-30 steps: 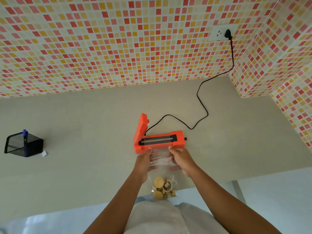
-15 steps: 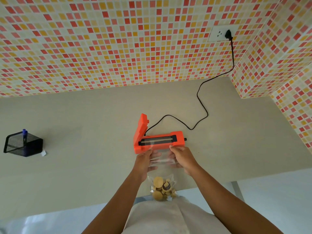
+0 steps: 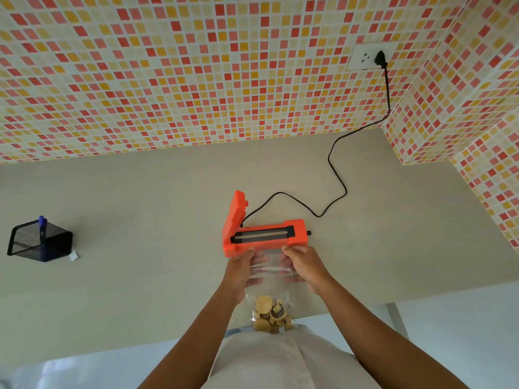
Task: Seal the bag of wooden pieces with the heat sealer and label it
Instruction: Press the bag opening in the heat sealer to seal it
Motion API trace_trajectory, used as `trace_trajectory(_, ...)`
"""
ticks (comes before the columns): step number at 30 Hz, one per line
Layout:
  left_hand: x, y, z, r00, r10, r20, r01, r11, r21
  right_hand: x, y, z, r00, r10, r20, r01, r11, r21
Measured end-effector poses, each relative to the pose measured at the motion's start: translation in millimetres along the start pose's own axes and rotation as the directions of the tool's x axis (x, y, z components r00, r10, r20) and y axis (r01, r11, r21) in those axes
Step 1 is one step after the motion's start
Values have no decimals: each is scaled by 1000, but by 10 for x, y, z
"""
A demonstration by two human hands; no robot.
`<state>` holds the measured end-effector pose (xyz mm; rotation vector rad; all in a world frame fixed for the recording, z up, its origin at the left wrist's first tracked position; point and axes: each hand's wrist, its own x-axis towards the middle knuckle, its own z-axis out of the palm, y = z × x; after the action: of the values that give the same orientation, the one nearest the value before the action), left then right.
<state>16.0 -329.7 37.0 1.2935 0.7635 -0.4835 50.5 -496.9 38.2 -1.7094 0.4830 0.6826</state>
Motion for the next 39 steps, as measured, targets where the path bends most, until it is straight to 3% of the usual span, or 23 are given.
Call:
trace_trajectory(16,-8,-6,15,1000,-9,0,9,1000,7,45,30,-33,999,-35,-26,34,999,-30)
trace_trajectory(21,-19,4,17,1000,-11,5,11,1000,1,95,-114,-89,932,-314,-181,226,894,-388)
trace_trajectory(25,-20,2,16,1000,-20,0,20,1000,-7,46,-582,-132,825,-516,-229,390,814,-430)
trace_trajectory(32,-15,-7,25,999,-35,-11,35,999,-15,-357,-1531,-31,740,-672,19,653,713,-255)
trace_trajectory(39,3,2,25,999,-42,-23,41,999,-17,-504,-1777,282,788,-585,194,611,701,-369)
